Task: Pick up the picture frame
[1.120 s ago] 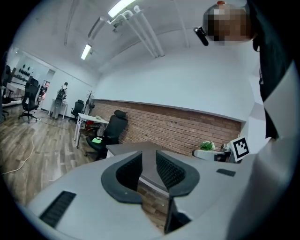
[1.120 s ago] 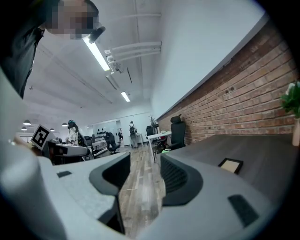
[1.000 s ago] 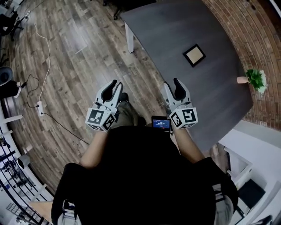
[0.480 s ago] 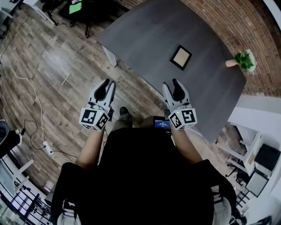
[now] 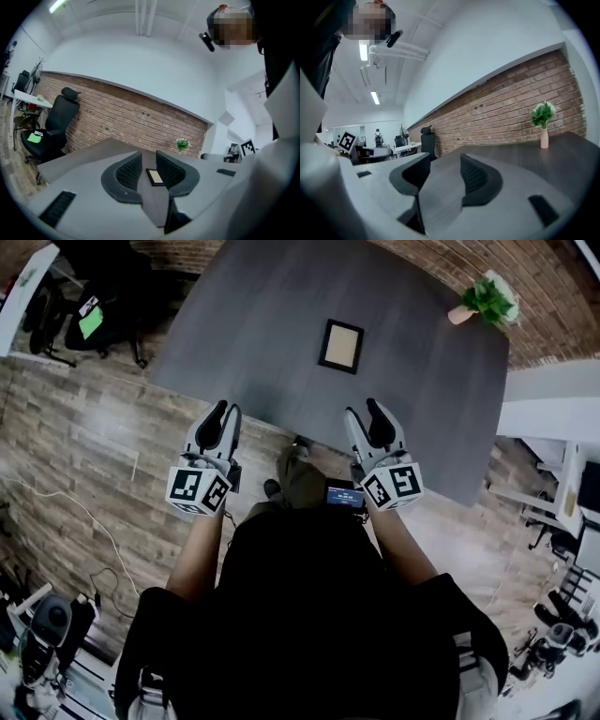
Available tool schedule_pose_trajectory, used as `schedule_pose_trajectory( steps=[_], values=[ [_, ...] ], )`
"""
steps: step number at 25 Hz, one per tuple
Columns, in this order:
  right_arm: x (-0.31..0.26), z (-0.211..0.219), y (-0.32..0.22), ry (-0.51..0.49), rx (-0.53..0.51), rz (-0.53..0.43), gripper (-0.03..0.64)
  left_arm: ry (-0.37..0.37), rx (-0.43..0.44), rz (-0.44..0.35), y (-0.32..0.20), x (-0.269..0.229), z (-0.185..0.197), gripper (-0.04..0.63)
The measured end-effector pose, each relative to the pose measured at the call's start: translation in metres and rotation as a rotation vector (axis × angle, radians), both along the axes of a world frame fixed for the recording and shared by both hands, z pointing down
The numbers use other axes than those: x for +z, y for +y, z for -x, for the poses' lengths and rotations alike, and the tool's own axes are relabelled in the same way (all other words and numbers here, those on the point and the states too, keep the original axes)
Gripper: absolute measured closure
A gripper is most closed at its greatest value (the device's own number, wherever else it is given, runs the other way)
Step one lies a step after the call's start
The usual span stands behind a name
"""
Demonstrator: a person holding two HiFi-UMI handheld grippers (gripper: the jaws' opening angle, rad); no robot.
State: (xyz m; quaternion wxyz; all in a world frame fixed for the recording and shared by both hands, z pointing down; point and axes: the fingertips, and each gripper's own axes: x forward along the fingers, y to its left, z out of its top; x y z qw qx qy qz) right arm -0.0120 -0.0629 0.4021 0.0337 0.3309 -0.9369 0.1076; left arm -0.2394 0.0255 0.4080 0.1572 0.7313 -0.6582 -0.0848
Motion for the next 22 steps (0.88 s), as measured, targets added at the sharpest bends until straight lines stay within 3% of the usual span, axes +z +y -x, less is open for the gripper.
schedule_pose_trajectory(
  steps=[5,11,16,22],
  values=[
    [0.008,-0.032,-0.052,-0.045,0.103,0.038,0.413,0.009,0.104,0.030,-0.072,0.001,-0.026,0.506],
    [0.013,-0.046,-0.118,-0.060,0.121,0.067,0.413,-0.009,0.189,0.089,-0.155,0.009,-0.049,0.506],
    [0.032,-0.043,-0.147,-0.041,0.116,0.137,0.413,-0.012,0.267,0.186,-0.199,0.031,-0.067,0.506],
    [0.069,-0.054,-0.171,0.001,0.129,0.235,0.413,-0.072,0.341,0.301,-0.241,0.065,-0.088,0.506]
  ],
)
